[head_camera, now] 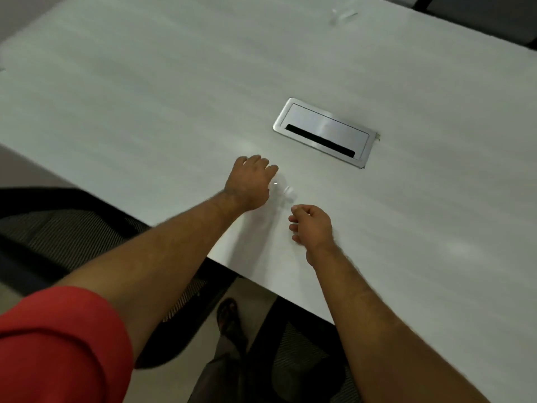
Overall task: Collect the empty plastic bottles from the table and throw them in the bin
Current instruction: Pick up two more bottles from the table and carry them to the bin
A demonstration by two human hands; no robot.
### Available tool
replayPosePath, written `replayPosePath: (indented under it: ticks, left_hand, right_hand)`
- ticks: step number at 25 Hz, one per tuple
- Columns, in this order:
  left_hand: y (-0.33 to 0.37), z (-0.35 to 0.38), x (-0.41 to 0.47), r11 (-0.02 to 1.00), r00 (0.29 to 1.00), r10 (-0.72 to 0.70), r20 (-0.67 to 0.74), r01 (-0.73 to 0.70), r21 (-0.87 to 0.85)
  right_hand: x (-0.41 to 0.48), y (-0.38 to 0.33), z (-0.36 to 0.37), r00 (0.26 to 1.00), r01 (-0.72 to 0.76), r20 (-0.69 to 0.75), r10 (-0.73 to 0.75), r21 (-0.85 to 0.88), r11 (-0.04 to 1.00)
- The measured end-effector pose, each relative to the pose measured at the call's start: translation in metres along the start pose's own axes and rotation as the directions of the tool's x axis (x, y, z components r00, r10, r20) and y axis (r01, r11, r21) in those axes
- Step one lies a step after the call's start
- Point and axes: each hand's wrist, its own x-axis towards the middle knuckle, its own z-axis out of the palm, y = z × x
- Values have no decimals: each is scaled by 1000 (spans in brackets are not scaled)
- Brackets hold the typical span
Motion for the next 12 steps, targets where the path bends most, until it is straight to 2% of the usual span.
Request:
replayPosePath:
  ticks: [2, 4, 5, 6, 7, 8, 10, 12]
  left_hand:
    - [-4, -6, -1, 1000, 1000, 20, 23, -19, -22]
    - [-1, -21, -14, 954, 993, -103, 60, 115, -276]
    - [2, -32, -23, 845, 972, -179, 153, 232, -482]
    - [5, -42, -32, 667, 934, -215, 286, 354, -655]
    - [8, -53, -41, 477, 891, -209, 403, 453, -754]
    - [10, -64, -51, 345, 865, -171, 472, 501, -793]
    - [15, -86, -77, 267, 870, -95, 484, 491, -829]
    - [18, -108, -109, 274, 898, -62, 435, 435, -858]
  right_hand:
    - [-8, 1, 12, 999, -23, -42, 24, 15, 1000]
    - [-24, 0, 18, 998, -8, -61, 11, 39, 999]
    - [-34, -2, 19, 998, 10, -62, -6, 65, 998]
    - [-45, -5, 20, 998, 32, -54, -26, 96, 995]
    - [-56, -7, 20, 998, 60, -36, -56, 129, 990]
    - [-68, -9, 21, 996, 93, -11, -92, 157, 983]
    - [-98, -12, 22, 985, 160, 39, -171, 197, 967]
    - [-128, -11, 23, 969, 219, 59, -239, 230, 948]
